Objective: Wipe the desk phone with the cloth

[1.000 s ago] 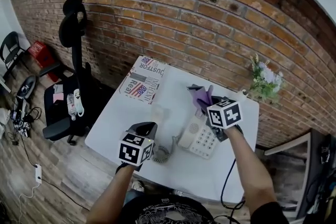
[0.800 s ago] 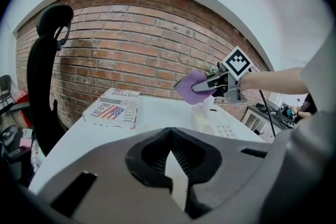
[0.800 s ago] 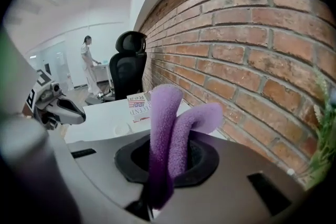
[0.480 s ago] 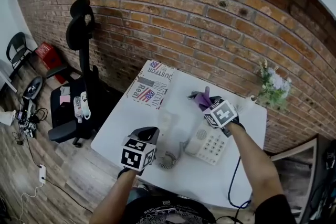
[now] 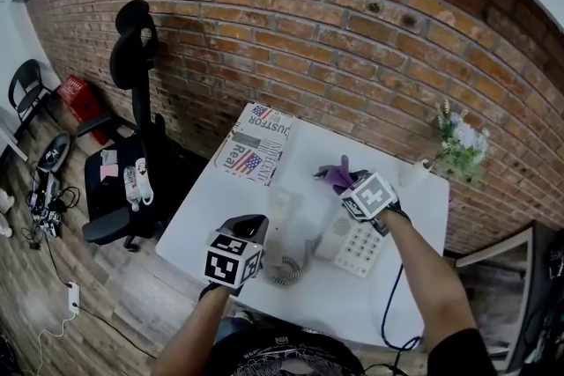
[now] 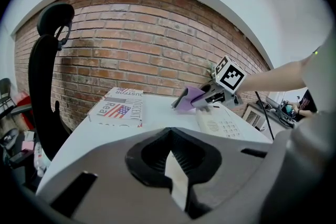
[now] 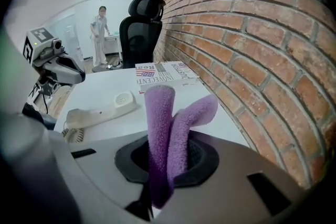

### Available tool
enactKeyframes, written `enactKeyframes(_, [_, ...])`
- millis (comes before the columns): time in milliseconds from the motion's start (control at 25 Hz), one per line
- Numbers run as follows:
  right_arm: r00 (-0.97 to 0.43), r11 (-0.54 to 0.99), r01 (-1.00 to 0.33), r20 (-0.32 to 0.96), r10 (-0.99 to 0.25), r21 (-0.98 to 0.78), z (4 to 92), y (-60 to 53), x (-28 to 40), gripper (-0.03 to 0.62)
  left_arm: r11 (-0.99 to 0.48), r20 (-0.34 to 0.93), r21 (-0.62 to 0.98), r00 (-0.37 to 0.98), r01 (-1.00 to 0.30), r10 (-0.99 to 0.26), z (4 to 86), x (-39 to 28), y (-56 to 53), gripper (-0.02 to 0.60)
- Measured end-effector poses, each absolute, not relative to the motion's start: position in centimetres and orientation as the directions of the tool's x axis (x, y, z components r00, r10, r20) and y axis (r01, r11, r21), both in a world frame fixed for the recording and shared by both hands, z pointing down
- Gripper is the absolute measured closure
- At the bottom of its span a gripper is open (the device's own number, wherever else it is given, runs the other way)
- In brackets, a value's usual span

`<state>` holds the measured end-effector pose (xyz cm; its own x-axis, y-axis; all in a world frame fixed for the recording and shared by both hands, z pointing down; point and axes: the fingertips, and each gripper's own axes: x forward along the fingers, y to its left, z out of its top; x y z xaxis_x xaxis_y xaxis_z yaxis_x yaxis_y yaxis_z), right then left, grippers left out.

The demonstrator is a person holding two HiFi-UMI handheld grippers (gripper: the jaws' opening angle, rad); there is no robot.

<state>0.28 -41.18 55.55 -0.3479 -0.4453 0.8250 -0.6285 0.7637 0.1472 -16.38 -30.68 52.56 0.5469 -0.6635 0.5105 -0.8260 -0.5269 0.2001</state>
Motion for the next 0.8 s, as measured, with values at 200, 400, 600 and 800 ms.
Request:
enactKeyframes(200, [-0.362,0.774,-0.62,0.829,-0.426,0.127,55.9,-39.7,-0.2,0.546,-0.534,0.511,0.204,0.555,-0.82,-0.657,52.6,-15.9,-30.4,0.577])
enactKeyframes(400, [-0.391,0.791,-0.604,0.831,-0.397,0.094,56.6,-38.0,-0.9,0.546,-0.538,0.515,0.2,0.555,-0.819,-0.654,52.7,-15.6,-29.8,0.577])
enactKeyframes(600, [-0.415,0.81,-0.582,0.829,-0.376,0.076,56.7,-36.4,-1.7,0.546,-0.537,0.518,0.198,0.553,-0.82,-0.653,52.6,-15.3,-29.4,0.577])
enactKeyframes(800, [-0.433,0.818,-0.574,0.831,-0.35,0.045,57.2,-34.8,-2.1,0.546,-0.54,0.517,0.195,0.554,-0.819,-0.653,52.4,-14.8,-29.1,0.577])
